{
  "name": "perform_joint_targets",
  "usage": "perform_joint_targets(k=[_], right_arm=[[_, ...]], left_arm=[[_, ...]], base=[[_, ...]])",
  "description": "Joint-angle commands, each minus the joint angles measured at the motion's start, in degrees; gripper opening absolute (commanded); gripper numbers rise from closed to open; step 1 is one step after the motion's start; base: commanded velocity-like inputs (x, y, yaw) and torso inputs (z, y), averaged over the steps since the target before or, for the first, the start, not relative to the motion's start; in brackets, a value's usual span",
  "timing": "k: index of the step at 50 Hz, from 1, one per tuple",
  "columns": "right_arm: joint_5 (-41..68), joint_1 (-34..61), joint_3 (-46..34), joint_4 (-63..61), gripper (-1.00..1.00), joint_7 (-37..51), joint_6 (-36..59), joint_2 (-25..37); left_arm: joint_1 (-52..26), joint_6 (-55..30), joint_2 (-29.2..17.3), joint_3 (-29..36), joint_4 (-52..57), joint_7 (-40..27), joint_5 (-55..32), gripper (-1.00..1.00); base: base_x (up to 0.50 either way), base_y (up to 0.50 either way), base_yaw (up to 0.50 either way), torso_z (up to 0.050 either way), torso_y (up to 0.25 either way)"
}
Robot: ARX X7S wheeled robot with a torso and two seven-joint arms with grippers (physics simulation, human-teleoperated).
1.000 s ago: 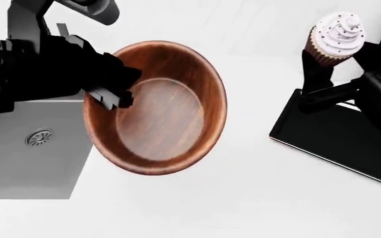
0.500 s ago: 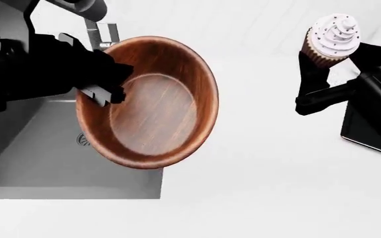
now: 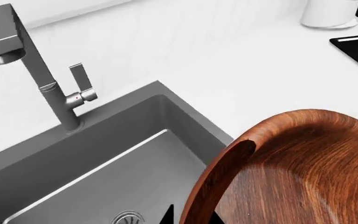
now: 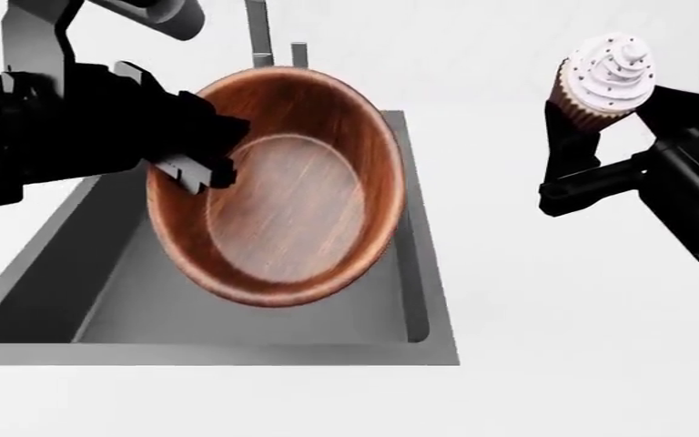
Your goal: Move the fresh-baked cupcake off the tray onto the counter, and place the bowl used for mixing into the sink.
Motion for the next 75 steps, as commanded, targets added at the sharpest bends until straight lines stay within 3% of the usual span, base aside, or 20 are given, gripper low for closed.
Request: perform_joint_targets(k=[1,16,40,75], right_arm=[[-1.4,0.0,-0.2,0.0,-1.0,-0.7,0.1,-0.2],[-1.1,0.2,0.1,0.4,-1.0,0.0,0.0,-0.4],[-3.8,6.7,-4.0,4.9,-1.0,-1.1,2.6,-4.7],[-1.9,7.4,-2.9,4.4,-1.0,-0.1,3.0,-3.6]], left_arm=[[-0.1,0.7,0.4,-0.3,-0.4,-5.3,-0.3,-1.0],[0.1,1.1,0.3,-0.4,-0.2,-5.3,0.0,-1.0],[0.6,1.6,1.5,-0.1,-0.7,-4.3,1.1,-1.0],[0.2,1.5,0.6,-0.4,-0.5,-4.6,0.8,-1.0]], base=[[0.0,0.47,0.0,0.0,0.0],[0.0,0.44,0.0,0.0,0.0],[0.0,0.0,0.0,0.0,0.0],[0.1,0.0,0.0,0.0,0.001]])
